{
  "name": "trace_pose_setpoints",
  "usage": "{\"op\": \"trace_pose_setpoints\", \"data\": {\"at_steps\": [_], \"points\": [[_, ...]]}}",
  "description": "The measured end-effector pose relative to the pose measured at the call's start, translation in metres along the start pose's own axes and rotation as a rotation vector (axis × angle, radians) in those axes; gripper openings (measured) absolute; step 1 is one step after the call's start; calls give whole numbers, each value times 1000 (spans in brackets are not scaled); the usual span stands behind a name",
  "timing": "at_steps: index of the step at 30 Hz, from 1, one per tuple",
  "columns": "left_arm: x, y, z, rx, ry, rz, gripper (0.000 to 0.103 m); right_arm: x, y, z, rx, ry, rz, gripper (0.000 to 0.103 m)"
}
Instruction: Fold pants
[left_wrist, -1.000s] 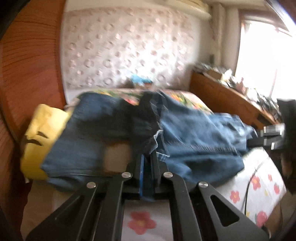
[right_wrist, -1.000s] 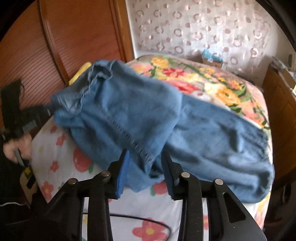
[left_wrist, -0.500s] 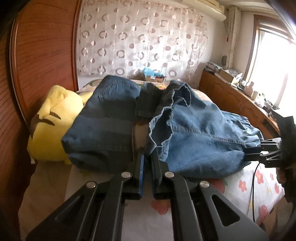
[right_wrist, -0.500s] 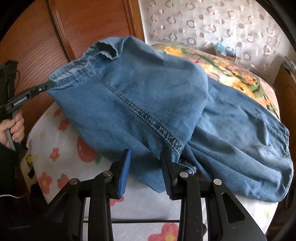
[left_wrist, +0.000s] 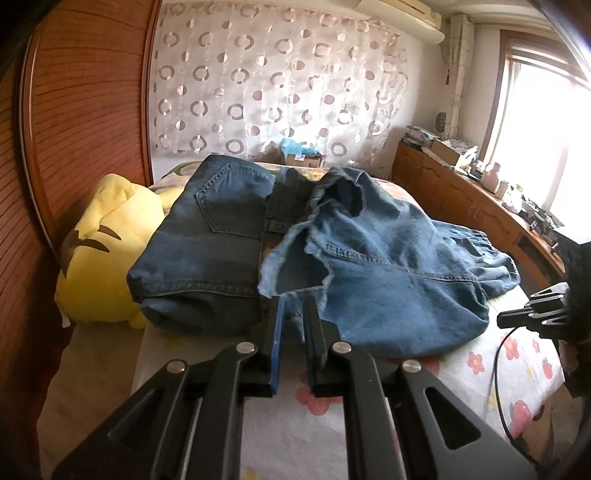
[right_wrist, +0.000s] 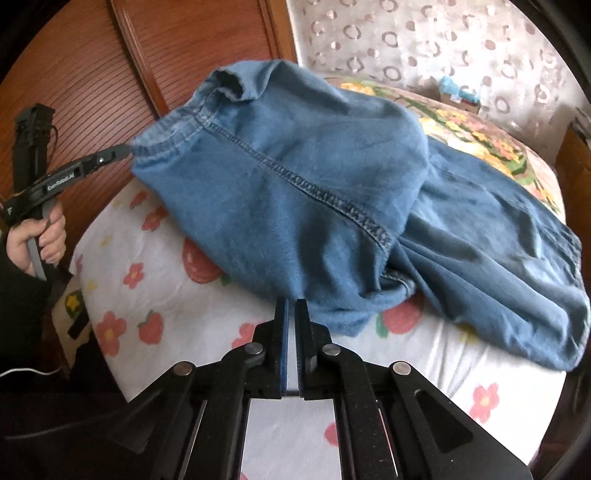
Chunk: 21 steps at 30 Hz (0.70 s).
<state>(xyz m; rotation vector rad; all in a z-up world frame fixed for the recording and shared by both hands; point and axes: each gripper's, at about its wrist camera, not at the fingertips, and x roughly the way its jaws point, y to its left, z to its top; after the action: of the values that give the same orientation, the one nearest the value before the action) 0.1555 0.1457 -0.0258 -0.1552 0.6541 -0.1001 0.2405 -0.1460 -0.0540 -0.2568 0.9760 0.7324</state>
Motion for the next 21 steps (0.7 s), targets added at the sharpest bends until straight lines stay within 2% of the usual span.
{"op": "trace_pose_setpoints", "data": {"at_steps": [4, 11, 16, 19, 21], "points": [[-7, -4, 4, 18, -13, -11, 22, -22, -1, -4, 26, -42, -30, 1], [-14, -16, 12, 43, -42, -25, 23, -92, -12, 0, 65, -173, -123, 1], [-14, -29, 20, 69, -50, -47, 23, -126, -17, 4, 63, -222, -187, 2], [-12, -36, 22, 80, -52, -55, 23, -134, -18, 8, 60, -241, -213, 8], [-10, -39, 24, 84, -51, -59, 23, -133, -19, 11, 61, -255, -225, 17]]}}
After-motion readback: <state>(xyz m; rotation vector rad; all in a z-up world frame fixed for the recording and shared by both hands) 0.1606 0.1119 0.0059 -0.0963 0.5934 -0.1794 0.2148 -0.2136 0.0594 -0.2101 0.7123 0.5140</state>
